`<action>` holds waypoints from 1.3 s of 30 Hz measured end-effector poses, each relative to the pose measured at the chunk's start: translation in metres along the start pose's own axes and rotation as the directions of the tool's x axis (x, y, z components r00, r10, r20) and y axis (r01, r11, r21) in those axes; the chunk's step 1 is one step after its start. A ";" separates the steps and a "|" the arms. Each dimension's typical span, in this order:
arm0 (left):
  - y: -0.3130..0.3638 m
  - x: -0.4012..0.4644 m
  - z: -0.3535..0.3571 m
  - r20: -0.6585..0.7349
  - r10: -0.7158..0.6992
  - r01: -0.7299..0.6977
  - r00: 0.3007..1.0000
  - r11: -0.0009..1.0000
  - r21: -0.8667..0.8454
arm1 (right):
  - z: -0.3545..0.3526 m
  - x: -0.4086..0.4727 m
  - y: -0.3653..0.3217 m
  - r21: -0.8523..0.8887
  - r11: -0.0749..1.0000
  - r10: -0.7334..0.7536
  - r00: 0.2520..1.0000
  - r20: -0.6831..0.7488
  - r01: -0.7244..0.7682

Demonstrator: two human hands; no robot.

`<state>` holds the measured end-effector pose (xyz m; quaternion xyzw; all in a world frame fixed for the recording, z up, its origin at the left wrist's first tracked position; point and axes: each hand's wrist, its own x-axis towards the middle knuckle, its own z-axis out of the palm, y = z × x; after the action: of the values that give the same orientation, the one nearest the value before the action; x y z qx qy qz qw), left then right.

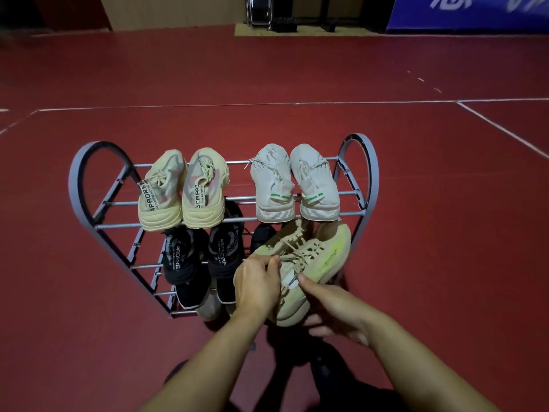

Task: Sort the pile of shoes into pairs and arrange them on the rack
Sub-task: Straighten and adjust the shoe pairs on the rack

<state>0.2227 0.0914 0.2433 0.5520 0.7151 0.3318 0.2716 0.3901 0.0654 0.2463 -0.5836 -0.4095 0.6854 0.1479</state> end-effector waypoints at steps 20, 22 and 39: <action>-0.010 0.028 0.052 0.244 -0.129 0.198 0.961 0.939 -0.281 | -0.011 0.084 0.019 0.760 0.632 -0.039 0.985 -0.165 0.153; -0.013 0.028 0.051 0.168 -0.128 0.179 0.977 0.924 -0.337 | -0.008 0.084 0.018 0.792 0.579 -0.040 0.977 -0.209 0.194; -0.050 0.012 0.050 0.479 -0.585 0.688 0.654 0.199 -0.697 | 0.045 0.072 0.027 0.770 0.441 0.147 0.810 -0.568 0.460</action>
<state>0.2272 0.1029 0.1730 0.0189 0.6061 0.4580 0.6500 0.3360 0.0798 0.1767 -0.5483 0.0156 0.5738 0.6082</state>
